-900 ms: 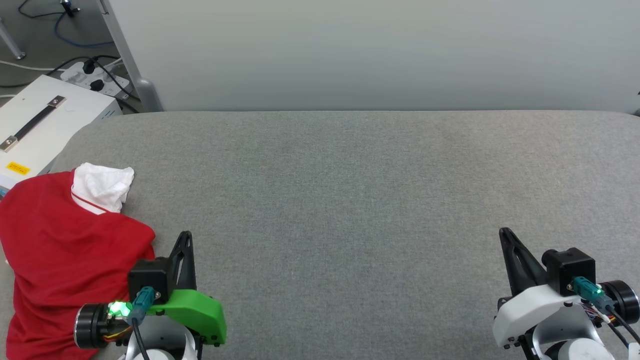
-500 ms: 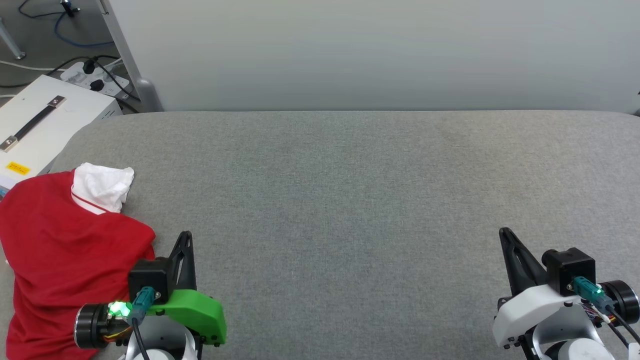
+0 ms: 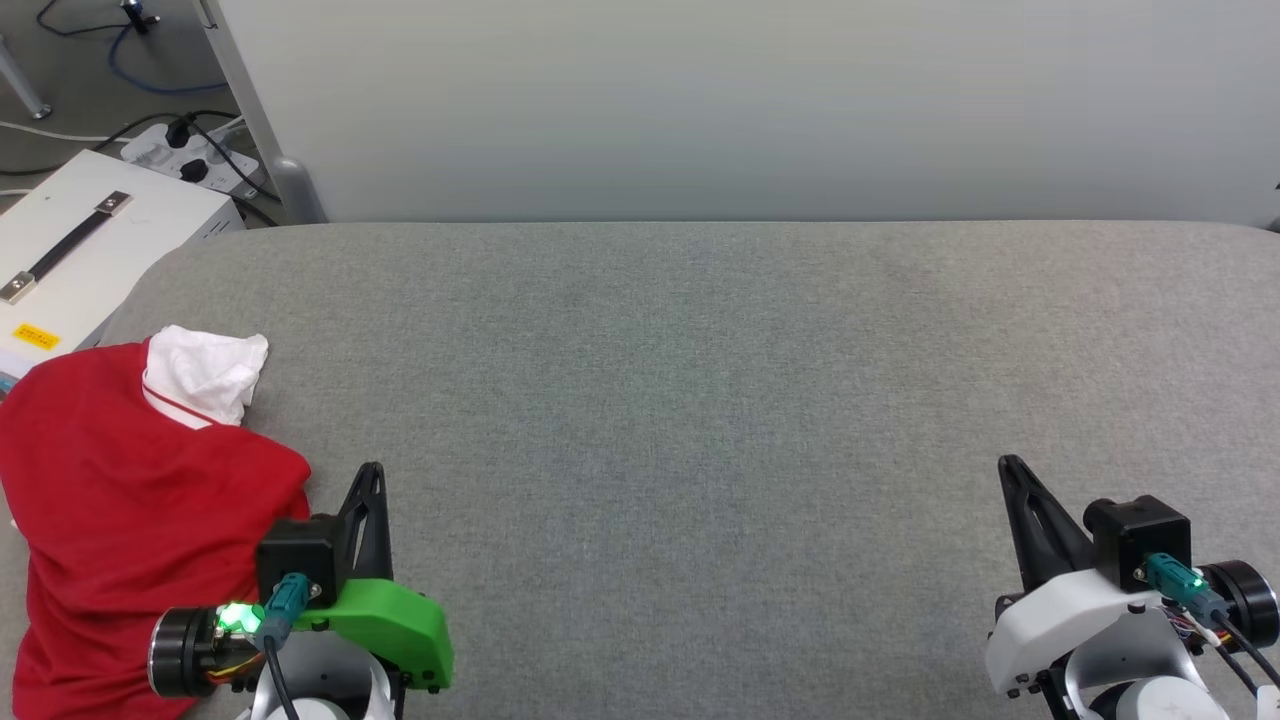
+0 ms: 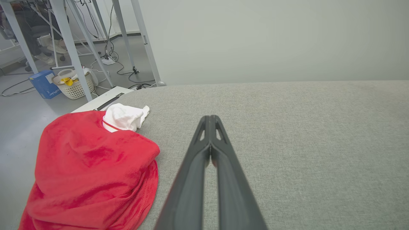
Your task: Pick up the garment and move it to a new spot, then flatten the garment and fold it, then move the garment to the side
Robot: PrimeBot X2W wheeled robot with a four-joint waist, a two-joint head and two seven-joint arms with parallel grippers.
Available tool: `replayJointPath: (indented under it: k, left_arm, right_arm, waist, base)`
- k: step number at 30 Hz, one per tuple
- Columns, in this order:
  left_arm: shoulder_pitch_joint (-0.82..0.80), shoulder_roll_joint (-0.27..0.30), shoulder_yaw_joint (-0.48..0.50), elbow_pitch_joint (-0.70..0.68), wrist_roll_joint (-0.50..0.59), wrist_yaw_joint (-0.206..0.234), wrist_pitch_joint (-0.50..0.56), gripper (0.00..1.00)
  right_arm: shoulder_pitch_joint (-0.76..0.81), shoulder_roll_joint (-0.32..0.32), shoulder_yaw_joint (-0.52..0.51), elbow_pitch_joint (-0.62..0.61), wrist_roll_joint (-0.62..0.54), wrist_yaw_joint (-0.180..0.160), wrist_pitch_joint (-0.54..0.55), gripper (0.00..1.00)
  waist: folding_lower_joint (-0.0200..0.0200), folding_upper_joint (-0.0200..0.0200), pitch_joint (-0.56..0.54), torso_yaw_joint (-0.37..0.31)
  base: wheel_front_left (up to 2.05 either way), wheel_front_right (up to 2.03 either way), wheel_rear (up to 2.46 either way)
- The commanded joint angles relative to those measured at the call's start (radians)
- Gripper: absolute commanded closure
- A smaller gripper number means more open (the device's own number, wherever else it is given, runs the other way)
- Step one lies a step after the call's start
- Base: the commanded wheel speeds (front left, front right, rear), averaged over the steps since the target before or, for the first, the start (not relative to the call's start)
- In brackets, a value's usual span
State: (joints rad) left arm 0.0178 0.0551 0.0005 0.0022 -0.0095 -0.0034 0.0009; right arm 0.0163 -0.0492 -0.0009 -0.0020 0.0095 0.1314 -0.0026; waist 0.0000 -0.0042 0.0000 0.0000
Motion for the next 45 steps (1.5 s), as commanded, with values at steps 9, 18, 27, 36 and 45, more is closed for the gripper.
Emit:
replayJointPath:
  k: [9,18,27,36,45]
  left_arm:
    - [-0.003,0.000,-0.014,0.001,-0.008,0.015,-0.015,0.00]
    - [-0.007,0.000,-0.032,-0.001,-0.014,0.031,-0.034,0.00]
    - [-0.008,-0.001,-0.049,-0.003,-0.019,0.043,-0.053,0.00]
    - [-0.008,-0.001,-0.066,-0.004,-0.026,0.050,-0.071,0.00]
    - [-0.005,-0.002,-0.083,-0.001,-0.035,0.057,-0.090,0.00]
  right_arm:
    - [0.001,0.000,-0.014,-0.004,0.021,0.000,-0.015,0.00]
    - [0.005,0.000,-0.031,-0.020,0.053,0.000,-0.034,0.00]
    - [0.010,0.000,-0.045,-0.037,0.084,0.000,-0.052,0.00]
    - [0.021,0.000,-0.057,-0.050,0.116,0.000,-0.070,0.00]
    - [0.034,0.000,-0.067,-0.053,0.142,0.000,-0.089,0.00]
  waist:
    - [0.0000,0.0003,0.002,0.000]
    - [0.0000,0.0006,0.003,0.000]
    - [0.0000,0.0009,0.004,-0.001]
    - [0.0000,0.0012,0.002,-0.002]
    - [0.0000,0.0015,-0.001,-0.002]
  base:
    - [0.00,0.00,0.00]
    - [0.00,0.00,0.00]
    - [0.00,0.00,0.00]
    - [0.00,0.00,0.00]
    - [0.00,0.00,0.00]
